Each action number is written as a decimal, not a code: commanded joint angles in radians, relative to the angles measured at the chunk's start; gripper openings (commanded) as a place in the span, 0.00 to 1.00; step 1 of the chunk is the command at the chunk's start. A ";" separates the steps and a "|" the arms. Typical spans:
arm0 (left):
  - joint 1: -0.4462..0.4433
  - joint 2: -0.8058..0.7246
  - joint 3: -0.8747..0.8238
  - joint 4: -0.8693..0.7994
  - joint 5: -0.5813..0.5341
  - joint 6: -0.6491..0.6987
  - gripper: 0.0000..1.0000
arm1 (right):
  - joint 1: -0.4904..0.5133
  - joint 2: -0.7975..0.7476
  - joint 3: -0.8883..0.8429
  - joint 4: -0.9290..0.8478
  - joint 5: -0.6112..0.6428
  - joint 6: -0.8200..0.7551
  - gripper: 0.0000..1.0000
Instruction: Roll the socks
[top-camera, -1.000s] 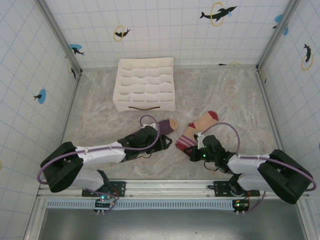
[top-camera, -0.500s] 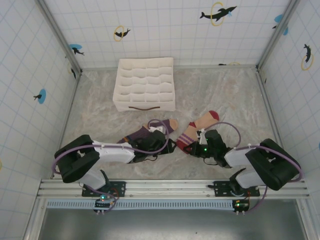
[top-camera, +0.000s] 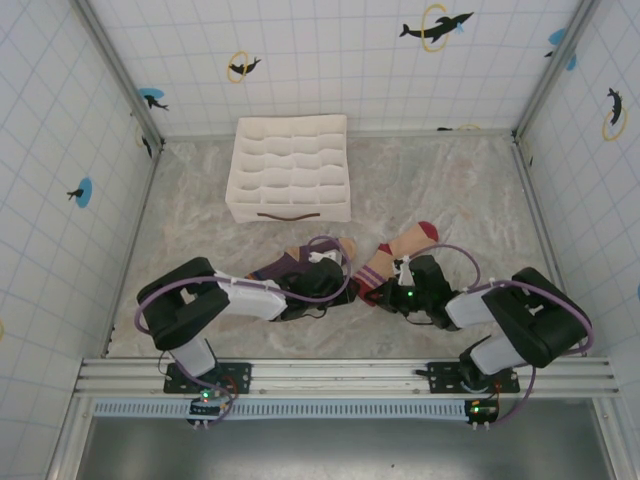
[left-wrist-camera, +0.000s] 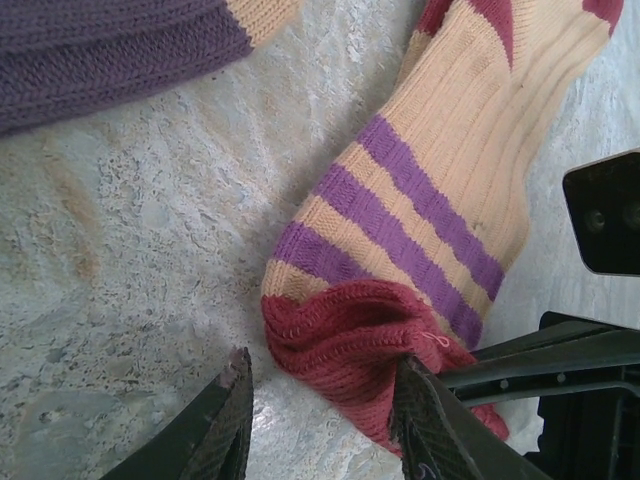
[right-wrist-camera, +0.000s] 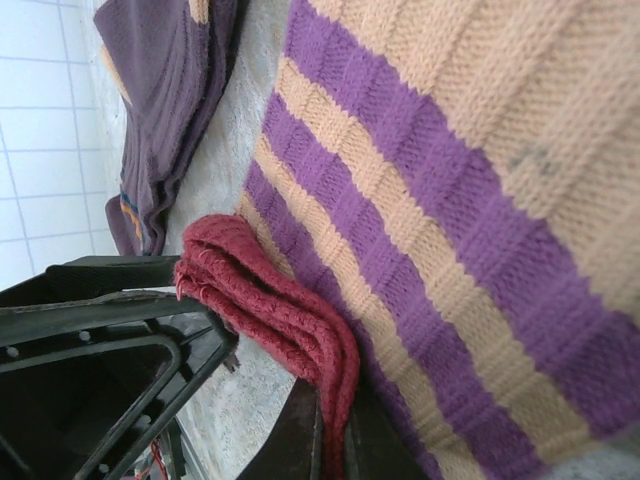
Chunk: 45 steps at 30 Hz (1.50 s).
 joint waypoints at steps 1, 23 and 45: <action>-0.007 0.028 0.020 0.023 -0.003 -0.030 0.39 | -0.004 0.039 -0.009 -0.105 0.042 0.020 0.00; 0.034 0.125 0.109 -0.182 0.036 -0.038 0.00 | -0.018 -0.019 -0.013 -0.083 0.047 -0.013 0.10; 0.117 -0.027 0.207 -0.531 0.077 0.053 0.00 | 0.366 -0.473 0.199 -0.641 0.743 -0.691 0.69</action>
